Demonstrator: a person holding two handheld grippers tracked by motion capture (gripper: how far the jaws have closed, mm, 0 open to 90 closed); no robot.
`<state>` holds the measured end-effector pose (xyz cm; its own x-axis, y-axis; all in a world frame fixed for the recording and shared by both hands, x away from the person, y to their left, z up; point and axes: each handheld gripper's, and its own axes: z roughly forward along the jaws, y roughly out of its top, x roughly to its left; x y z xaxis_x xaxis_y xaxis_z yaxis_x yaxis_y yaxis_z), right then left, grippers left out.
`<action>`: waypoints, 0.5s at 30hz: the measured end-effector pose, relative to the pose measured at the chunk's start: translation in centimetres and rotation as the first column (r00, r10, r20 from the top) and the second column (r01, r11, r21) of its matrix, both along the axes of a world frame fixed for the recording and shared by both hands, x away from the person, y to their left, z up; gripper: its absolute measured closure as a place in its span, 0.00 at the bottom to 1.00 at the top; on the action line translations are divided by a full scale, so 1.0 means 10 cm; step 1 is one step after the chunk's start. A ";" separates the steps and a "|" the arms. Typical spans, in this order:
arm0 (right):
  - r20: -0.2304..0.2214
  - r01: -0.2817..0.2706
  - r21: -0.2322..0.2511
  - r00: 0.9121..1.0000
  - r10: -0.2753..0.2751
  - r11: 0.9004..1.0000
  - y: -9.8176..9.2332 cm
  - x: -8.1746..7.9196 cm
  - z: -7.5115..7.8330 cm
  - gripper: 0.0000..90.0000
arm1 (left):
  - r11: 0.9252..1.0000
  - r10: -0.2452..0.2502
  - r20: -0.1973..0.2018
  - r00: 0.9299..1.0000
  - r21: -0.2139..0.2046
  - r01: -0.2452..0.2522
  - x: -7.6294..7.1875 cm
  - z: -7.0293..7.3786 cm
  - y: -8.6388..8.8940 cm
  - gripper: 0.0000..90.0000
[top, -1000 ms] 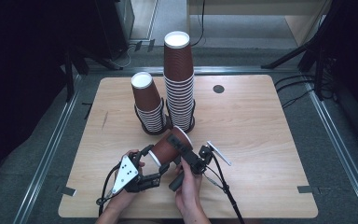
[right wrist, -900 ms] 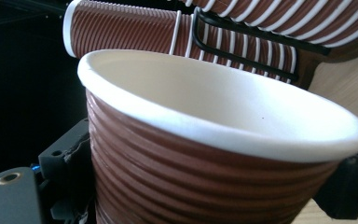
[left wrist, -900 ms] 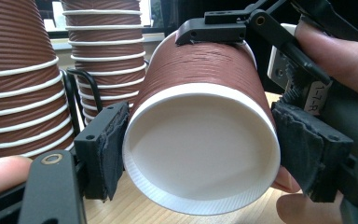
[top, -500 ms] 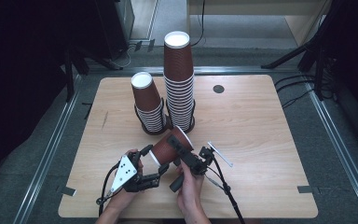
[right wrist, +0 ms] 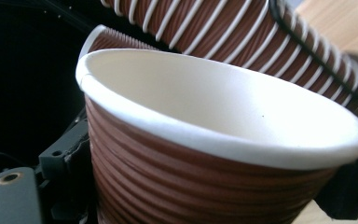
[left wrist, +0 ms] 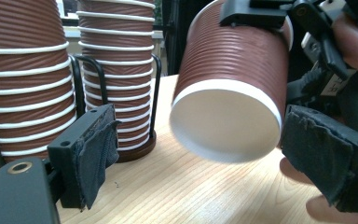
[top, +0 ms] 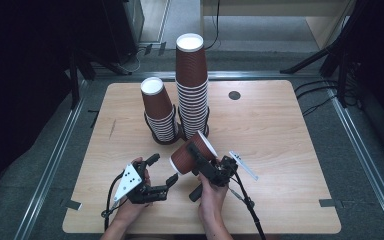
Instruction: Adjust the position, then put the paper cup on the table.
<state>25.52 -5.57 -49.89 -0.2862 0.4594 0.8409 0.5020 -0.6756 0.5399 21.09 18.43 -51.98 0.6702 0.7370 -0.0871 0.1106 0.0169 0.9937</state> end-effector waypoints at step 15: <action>0.142 0.153 -0.208 0.982 -0.125 0.966 -0.35 0.04 0.14 0.12 | 0.999 0.043 -0.019 0.999 0.004 -0.043 0.03 -0.04 0.10 0.13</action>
